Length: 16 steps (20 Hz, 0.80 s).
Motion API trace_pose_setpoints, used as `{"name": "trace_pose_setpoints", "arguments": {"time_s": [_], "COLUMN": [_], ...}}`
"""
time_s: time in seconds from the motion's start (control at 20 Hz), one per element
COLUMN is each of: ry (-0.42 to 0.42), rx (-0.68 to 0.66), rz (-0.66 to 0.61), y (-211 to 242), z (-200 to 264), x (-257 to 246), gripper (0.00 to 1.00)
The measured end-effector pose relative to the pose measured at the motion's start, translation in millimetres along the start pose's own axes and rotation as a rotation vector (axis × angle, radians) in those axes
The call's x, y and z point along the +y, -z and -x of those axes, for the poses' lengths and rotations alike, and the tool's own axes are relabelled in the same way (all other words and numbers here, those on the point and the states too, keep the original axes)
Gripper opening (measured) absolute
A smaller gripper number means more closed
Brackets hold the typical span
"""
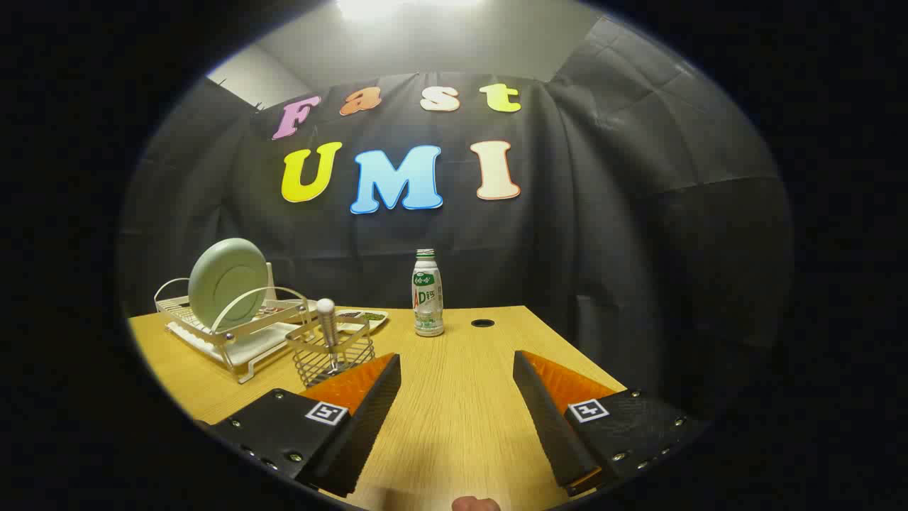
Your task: Take the plate from the dish rack, then take the spoon from the basket and place it into the plate.
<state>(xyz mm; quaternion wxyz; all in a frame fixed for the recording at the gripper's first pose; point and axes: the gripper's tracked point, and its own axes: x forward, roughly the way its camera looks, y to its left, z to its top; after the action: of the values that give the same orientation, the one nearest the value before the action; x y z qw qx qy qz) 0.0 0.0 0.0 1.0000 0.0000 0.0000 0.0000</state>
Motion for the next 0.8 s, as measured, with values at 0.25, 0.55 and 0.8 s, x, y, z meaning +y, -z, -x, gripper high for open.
{"name": "trace_pose_setpoints", "arguments": {"time_s": [0.25, 0.55, 0.8], "ry": [0.002, 0.019, 0.011], "rx": [-0.031, -0.035, -0.056], "rz": [0.028, 0.042, 0.069], "y": [-21.4, -95.3, -171.5], "z": [-31.9, -18.9, -0.2], "x": [-4.4, -9.9, 9.8], "gripper": [0.98, 0.97, 0.97]}}
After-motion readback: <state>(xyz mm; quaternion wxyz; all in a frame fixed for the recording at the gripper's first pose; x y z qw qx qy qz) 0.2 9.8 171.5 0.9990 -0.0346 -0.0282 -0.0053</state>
